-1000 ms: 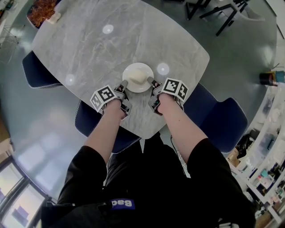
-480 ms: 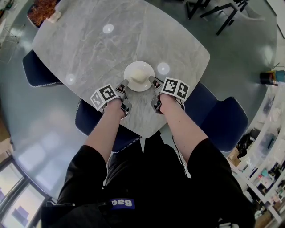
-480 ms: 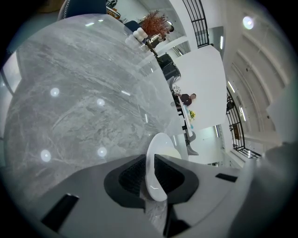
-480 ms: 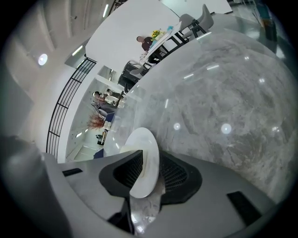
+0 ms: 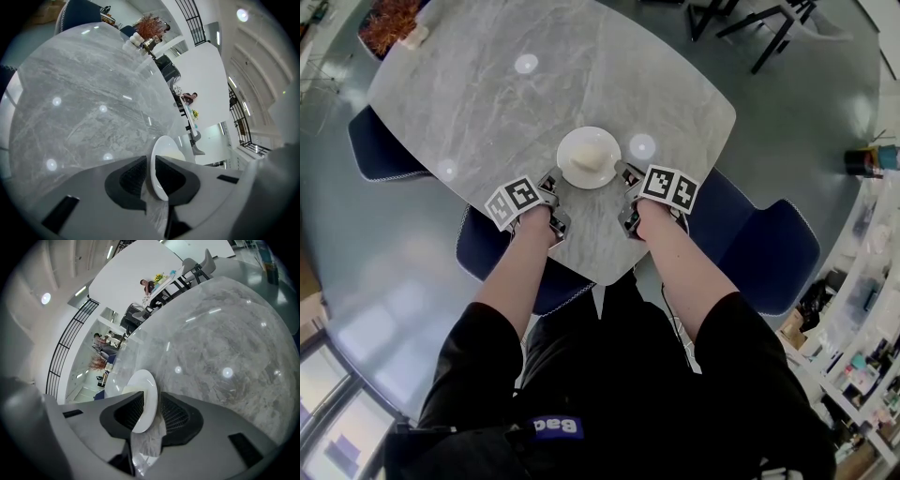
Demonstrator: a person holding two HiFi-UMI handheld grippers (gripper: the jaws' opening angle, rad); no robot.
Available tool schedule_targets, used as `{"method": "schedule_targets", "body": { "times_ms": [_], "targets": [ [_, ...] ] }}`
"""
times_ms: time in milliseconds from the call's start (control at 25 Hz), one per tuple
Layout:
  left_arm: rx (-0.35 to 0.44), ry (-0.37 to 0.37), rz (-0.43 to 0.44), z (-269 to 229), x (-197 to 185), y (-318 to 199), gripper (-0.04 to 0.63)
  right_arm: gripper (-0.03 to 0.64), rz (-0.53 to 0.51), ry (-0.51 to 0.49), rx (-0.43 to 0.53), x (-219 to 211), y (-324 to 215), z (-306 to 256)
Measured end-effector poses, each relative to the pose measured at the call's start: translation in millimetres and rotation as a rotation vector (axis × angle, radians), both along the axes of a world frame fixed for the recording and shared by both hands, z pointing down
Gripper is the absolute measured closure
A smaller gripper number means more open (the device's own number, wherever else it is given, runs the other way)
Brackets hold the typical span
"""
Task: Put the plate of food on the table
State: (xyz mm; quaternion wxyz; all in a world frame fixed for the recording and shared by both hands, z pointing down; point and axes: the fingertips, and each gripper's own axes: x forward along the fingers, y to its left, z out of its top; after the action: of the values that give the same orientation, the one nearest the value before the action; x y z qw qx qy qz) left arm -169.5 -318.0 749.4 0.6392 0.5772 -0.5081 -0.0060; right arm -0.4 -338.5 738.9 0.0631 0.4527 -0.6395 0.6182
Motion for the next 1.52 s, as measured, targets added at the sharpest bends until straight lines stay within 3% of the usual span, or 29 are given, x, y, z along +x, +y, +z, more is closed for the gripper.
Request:
{"method": "schedule_targets", "body": {
  "times_ms": [920, 1280, 1520],
  "targets": [
    [0.081, -0.005, 0.032, -59.6, 8.9, 74.4, 0.549, 0.517, -0.022, -0.091, 0.031, 13.9, 76.3, -52.9],
    [0.243, -0.026, 0.13, -102.2, 23.0, 113.6, 0.549, 0.518, -0.145, -0.097, 0.101, 9.9, 132.4, -84.3],
    [0.383, -0.065, 0.22, -157.2, 24.3, 142.2, 0.549, 0.518, -0.226, -0.105, 0.223, 10.8, 157.1, -140.3]
  ]
}}
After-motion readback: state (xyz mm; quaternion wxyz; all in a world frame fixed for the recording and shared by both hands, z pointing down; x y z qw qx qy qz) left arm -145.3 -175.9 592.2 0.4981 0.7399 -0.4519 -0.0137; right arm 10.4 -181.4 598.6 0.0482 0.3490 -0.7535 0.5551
